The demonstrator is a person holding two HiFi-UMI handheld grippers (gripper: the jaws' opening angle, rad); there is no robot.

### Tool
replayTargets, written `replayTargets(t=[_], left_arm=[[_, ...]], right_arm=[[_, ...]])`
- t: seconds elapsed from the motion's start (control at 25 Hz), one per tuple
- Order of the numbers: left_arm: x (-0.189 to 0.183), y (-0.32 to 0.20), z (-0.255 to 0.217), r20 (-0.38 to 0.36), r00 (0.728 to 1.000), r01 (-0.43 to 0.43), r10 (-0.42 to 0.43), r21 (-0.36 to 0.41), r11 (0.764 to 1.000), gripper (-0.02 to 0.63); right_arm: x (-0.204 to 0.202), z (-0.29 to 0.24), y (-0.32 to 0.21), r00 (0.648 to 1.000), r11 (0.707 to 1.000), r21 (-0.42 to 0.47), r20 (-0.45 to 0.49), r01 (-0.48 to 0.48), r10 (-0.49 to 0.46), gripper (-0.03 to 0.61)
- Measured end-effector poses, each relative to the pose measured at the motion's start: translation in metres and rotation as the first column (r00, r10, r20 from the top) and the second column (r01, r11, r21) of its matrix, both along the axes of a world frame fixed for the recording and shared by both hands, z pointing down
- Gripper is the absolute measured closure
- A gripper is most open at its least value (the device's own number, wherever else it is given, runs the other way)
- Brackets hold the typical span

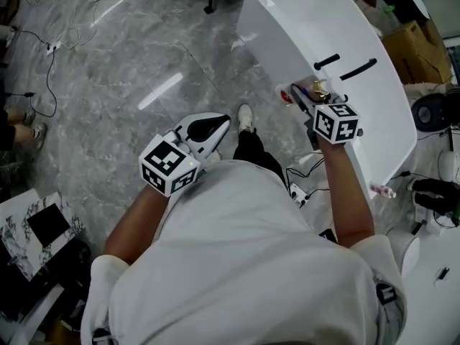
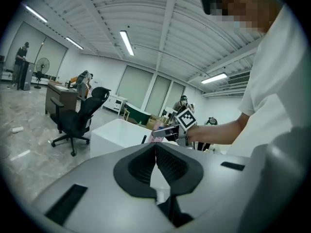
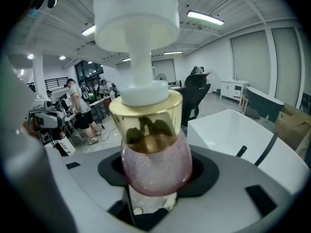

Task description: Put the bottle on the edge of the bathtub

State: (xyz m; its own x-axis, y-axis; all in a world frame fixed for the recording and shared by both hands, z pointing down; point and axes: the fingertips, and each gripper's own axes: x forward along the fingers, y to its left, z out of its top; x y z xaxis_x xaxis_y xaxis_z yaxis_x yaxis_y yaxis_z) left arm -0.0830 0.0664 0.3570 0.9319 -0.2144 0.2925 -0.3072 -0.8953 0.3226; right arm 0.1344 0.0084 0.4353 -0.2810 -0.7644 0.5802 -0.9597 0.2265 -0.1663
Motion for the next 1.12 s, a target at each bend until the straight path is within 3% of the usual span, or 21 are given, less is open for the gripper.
replayTargets(t=[0.28,0.68,1.12], left_arm=[[0.003,-0.092,0.010,0.037,0.991,0.127,-0.126,-0.026,0.992,0.595],[0.055,-0.207,0.000,0.092,0.971,0.224,-0.222,-0.015,0.974,0.595],[0.089,-0.276,0.015,0.136,0.946,0.302,-0.293,-0.052,0.952,0.596]], right_arm=[[0.036,0.023,-0.116,1.000,1.000,-0.019,0.003,0.017,-0.017,0.345],[0.089,0.066,-0.268,0.999,0.998,-0.047,-0.012,0.037,-0.038,0.345],[0.140,0.127,-0.409,0.999,0.999,-0.048,-0.036,-0.011,0.009,0.345]])
